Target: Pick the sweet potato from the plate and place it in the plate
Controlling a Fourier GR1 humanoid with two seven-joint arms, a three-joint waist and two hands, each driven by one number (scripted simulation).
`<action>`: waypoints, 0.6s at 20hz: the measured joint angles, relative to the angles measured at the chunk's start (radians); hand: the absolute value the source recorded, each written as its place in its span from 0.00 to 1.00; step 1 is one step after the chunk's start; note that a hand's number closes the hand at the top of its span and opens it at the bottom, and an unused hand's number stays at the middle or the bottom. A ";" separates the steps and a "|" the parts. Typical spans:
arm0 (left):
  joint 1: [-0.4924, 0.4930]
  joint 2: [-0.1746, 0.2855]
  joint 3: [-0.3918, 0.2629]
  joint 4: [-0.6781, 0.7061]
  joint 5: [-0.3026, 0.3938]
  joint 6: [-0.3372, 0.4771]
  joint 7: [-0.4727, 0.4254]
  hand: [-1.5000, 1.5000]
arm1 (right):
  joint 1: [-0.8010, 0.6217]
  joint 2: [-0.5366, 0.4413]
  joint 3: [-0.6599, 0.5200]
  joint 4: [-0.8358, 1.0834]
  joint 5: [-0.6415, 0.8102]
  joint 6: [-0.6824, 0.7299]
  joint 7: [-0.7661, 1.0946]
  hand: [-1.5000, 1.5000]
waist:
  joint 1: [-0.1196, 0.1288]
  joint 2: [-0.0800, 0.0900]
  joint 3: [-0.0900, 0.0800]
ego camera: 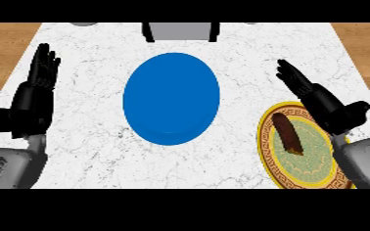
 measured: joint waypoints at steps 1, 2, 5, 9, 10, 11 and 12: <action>0.003 -0.011 -0.008 0.001 -0.008 0.004 0.011 0.50 | 0.002 -0.005 -0.013 0.016 -0.005 0.031 -0.019 1.00 | 0.002 0.001 0.000; 0.006 -0.018 -0.016 0.010 -0.013 0.005 0.026 0.50 | -0.011 -0.003 -0.017 0.015 -0.021 0.058 -0.008 1.00 | 0.004 0.001 0.000; 0.044 -0.039 -0.055 0.049 -0.024 0.011 0.085 0.50 | -0.006 -0.023 -0.015 -0.020 -0.092 0.183 -0.006 1.00 | 0.003 0.002 0.000; 0.104 -0.059 -0.093 0.088 -0.018 0.003 0.145 0.50 | -0.099 -0.173 -0.024 -0.084 0.083 0.199 -0.057 1.00 | 0.000 -0.017 -0.009; 0.114 -0.065 -0.100 0.095 -0.014 0.001 0.156 0.50 | -0.115 -0.209 -0.023 -0.100 0.156 0.176 -0.084 1.00 | -0.002 -0.018 -0.008; 0.125 -0.071 -0.107 0.099 -0.012 -0.001 0.165 0.50 | -0.109 -0.226 -0.019 -0.105 0.225 0.139 -0.121 1.00 | -0.004 -0.014 -0.006; 0.132 -0.078 -0.116 0.097 -0.013 0.003 0.180 0.50 | -0.072 -0.215 -0.018 -0.091 0.266 0.098 -0.181 1.00 | -0.006 -0.010 -0.004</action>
